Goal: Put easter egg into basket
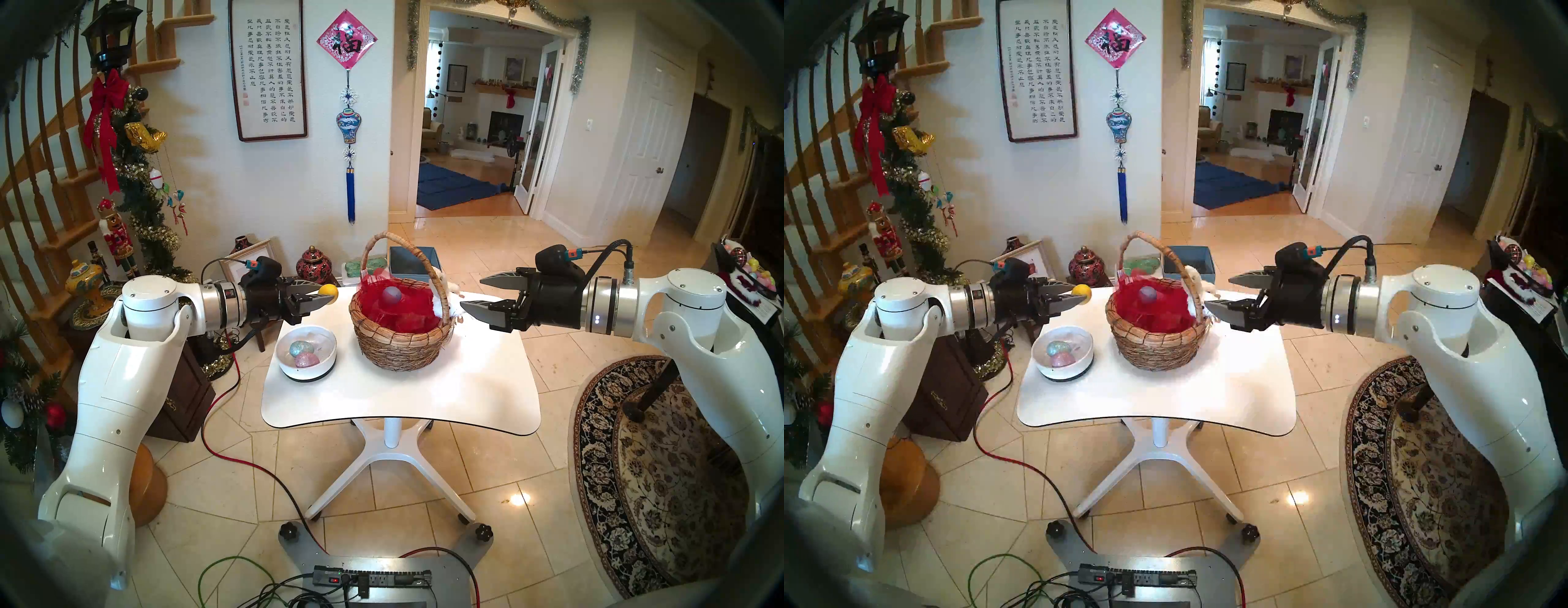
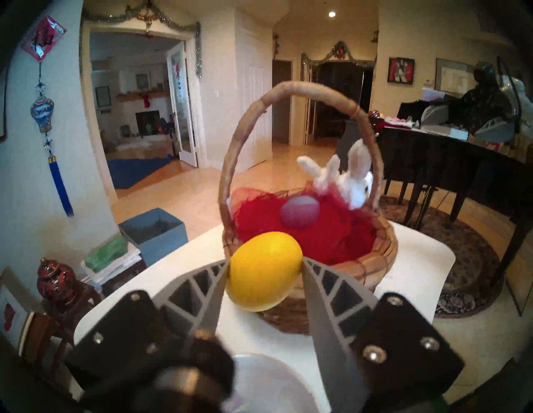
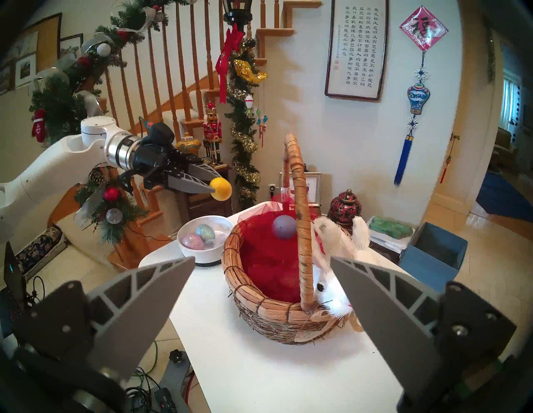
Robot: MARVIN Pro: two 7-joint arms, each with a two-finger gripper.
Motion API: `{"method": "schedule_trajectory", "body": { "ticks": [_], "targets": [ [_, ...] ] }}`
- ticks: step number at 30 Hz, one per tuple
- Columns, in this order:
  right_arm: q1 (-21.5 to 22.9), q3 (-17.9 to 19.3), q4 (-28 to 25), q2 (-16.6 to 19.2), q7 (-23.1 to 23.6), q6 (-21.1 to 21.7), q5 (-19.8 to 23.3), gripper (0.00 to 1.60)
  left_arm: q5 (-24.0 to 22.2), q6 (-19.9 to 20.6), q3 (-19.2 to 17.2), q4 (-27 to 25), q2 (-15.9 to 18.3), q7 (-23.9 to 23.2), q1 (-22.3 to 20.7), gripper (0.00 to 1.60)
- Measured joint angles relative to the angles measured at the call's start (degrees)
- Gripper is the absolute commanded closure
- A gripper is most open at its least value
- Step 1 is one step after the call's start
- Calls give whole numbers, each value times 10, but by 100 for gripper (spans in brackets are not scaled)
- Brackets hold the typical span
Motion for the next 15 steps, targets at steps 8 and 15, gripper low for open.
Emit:
{"method": "schedule_trajectory", "body": {
  "ticks": [8,15],
  "targets": [
    [0,0,0,0,0,0,0,0,8,23,42,-18,-21,24,-23,93],
    [0,0,0,1,0,0,1,0,25,38,82,-19,-44,43,-57,92]
  ]
}}
